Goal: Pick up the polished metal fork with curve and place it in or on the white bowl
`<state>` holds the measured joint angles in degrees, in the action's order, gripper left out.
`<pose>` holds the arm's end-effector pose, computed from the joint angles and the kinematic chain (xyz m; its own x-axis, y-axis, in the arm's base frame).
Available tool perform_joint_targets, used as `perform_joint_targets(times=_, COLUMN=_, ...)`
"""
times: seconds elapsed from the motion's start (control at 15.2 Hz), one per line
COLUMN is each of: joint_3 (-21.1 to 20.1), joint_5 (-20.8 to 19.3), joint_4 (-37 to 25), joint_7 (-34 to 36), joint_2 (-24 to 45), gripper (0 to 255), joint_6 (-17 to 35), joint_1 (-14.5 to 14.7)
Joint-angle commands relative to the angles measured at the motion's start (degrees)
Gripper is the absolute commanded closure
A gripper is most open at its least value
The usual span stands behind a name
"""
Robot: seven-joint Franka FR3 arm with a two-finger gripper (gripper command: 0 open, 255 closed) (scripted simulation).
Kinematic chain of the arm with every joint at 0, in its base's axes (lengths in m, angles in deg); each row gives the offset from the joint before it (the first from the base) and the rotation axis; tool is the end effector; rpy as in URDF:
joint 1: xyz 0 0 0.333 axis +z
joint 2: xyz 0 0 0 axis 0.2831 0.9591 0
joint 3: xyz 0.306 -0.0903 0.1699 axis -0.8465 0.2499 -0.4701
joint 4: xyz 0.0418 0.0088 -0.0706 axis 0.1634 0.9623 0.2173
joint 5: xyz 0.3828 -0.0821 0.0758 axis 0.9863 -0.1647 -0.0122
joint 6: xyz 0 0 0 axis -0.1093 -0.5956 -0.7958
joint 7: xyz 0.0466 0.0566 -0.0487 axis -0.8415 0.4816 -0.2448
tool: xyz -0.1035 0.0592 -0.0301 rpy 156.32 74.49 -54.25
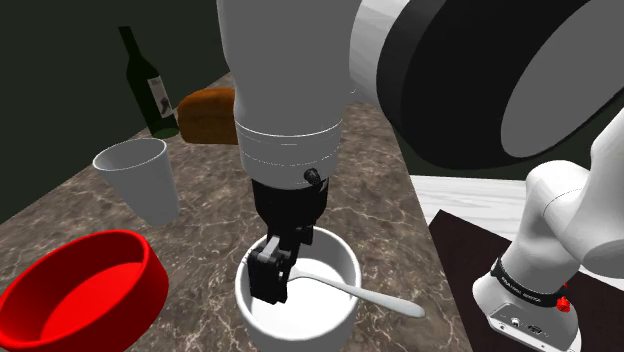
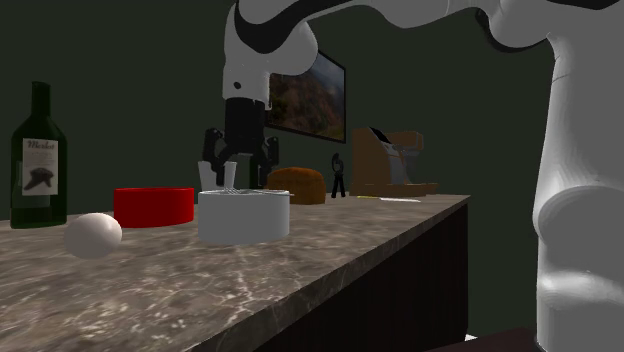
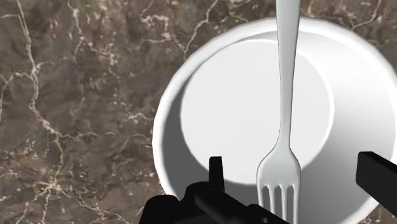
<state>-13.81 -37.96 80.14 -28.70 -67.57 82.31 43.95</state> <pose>0.2962 0.4552 0.5620 0.9259 0.3752 0.0433 0.3762 -0.9264 -0.0179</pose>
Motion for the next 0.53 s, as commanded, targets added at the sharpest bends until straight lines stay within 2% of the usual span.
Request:
perform_joint_targets(times=0.0, joint_3=0.0, joint_5=0.0, joint_4=0.0, joint_7=0.0, joint_2=0.0, gripper=0, joint_6=0.0, joint_1=0.0)
perform_joint_targets(times=0.07, joint_3=0.0, joint_5=0.0, joint_4=0.0, joint_7=0.0, joint_2=0.0, gripper=0, joint_6=0.0, joint_1=0.0)
perform_joint_targets(times=0.33, joint_3=0.19, joint_5=0.06, joint_4=-7.0, joint_7=-0.05, joint_2=-0.29, gripper=0, joint_6=-7.25, joint_1=-0.12)
perform_joint_targets(times=0.46, joint_3=0.19, joint_5=0.07, joint_4=-6.99, joint_7=-0.06, joint_2=-0.3, gripper=0, joint_6=-7.25, joint_1=-0.12)
